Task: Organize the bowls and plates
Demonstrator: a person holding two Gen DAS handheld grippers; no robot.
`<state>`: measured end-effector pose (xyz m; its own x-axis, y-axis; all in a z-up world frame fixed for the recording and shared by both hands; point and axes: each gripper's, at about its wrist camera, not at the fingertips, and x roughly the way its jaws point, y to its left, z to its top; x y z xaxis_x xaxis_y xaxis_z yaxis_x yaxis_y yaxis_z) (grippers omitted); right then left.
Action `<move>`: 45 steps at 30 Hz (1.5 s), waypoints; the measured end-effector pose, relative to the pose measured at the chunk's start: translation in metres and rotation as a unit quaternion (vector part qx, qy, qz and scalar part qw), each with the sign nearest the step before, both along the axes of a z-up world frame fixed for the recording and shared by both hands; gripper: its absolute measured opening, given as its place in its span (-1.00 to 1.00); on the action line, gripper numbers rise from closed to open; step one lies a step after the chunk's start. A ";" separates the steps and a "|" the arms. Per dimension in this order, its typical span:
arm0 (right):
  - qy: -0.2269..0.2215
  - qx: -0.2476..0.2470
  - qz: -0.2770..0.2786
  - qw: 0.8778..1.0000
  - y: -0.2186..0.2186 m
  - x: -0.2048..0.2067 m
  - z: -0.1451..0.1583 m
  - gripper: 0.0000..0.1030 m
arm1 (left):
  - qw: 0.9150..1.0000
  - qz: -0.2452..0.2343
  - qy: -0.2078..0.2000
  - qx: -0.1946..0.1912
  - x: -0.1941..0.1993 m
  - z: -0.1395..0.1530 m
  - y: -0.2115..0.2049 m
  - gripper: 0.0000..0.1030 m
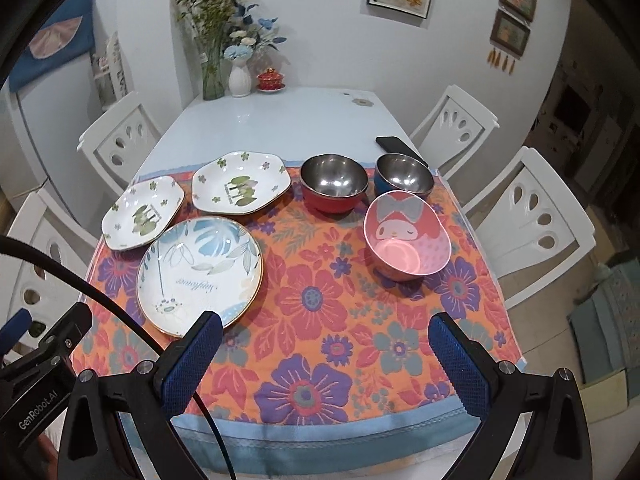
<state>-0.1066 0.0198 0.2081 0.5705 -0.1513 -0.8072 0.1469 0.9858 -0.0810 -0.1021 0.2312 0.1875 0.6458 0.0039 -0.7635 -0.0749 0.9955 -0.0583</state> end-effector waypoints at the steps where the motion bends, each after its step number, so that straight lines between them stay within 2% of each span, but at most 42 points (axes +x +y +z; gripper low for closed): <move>1: 0.001 0.000 0.002 1.000 0.001 -0.001 -0.001 0.98 | 1.000 -0.001 -0.001 0.003 -0.001 0.000 -0.001 0.99; 20: 0.023 -0.006 0.009 1.000 0.010 0.006 -0.011 0.99 | 1.000 -0.003 0.011 0.002 0.003 -0.007 0.002 0.98; 30: 0.045 0.017 0.002 0.999 0.004 0.025 -0.026 0.98 | 1.000 -0.001 0.026 0.002 0.019 -0.016 0.008 0.98; 36: 0.039 0.026 0.007 0.999 -0.006 0.047 -0.035 0.99 | 0.999 -0.010 0.038 0.007 0.040 -0.029 0.019 0.99; 45: 0.063 0.041 0.031 0.997 0.000 0.087 -0.068 0.99 | 0.996 -0.035 0.082 -0.022 0.086 -0.071 0.041 0.98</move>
<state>-0.0191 0.0201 0.1400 0.4694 -0.0500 -0.8815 0.0800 0.9967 -0.0139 -0.0159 0.2724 0.1167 0.5098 -0.0720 -0.8573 -0.0174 0.9954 -0.0939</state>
